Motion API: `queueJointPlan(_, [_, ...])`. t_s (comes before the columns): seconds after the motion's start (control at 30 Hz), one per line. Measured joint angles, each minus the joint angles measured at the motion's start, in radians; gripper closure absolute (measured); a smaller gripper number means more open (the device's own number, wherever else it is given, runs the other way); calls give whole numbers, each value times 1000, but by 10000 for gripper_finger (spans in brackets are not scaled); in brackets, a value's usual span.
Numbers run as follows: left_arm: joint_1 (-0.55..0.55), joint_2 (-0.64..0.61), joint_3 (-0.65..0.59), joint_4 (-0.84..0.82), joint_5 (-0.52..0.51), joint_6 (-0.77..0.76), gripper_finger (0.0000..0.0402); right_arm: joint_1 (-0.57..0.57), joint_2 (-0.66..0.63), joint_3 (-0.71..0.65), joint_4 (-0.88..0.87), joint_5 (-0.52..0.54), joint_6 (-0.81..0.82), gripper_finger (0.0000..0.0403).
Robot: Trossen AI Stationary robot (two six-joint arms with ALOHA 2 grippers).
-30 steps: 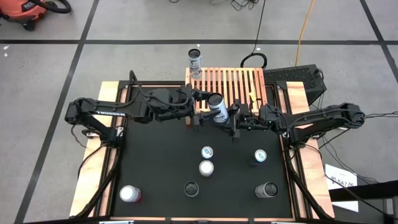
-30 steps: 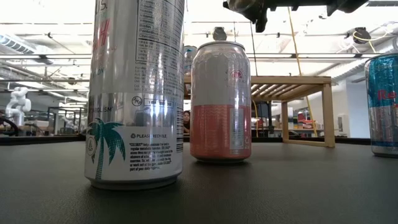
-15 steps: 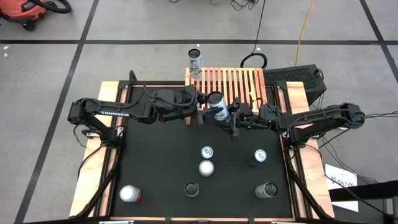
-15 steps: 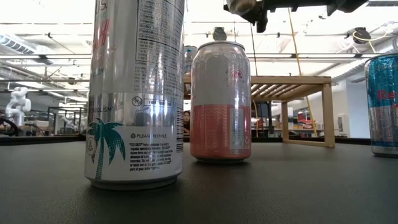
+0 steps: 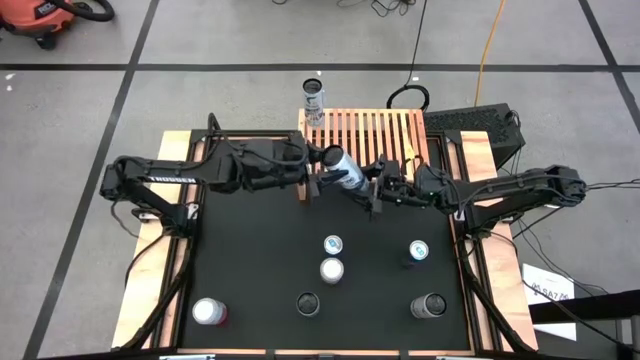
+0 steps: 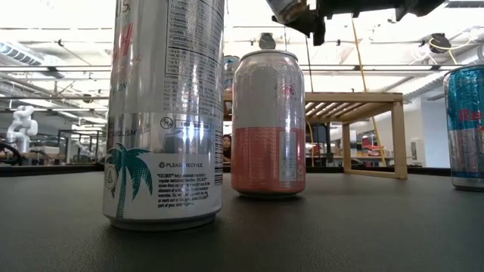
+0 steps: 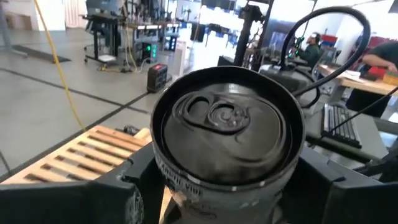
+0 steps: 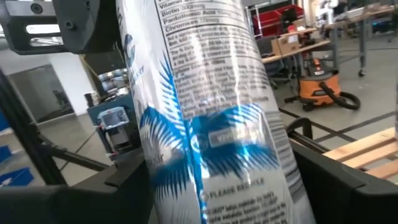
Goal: Place canned beverage on shelf
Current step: Put the blue soda can on the shelf aligned with the other blue soda can
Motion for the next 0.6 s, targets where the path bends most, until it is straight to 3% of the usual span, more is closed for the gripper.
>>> queueJointPlan(0.37, [54, -36, 0, -41, 85, 25, 166, -2, -2, -1, -19, 75, 66, 102])
queueJointPlan(0.6, [56, -43, 3, 17, 57, 28, 166, -54, -2, -7, -86, 108, 162, 98])
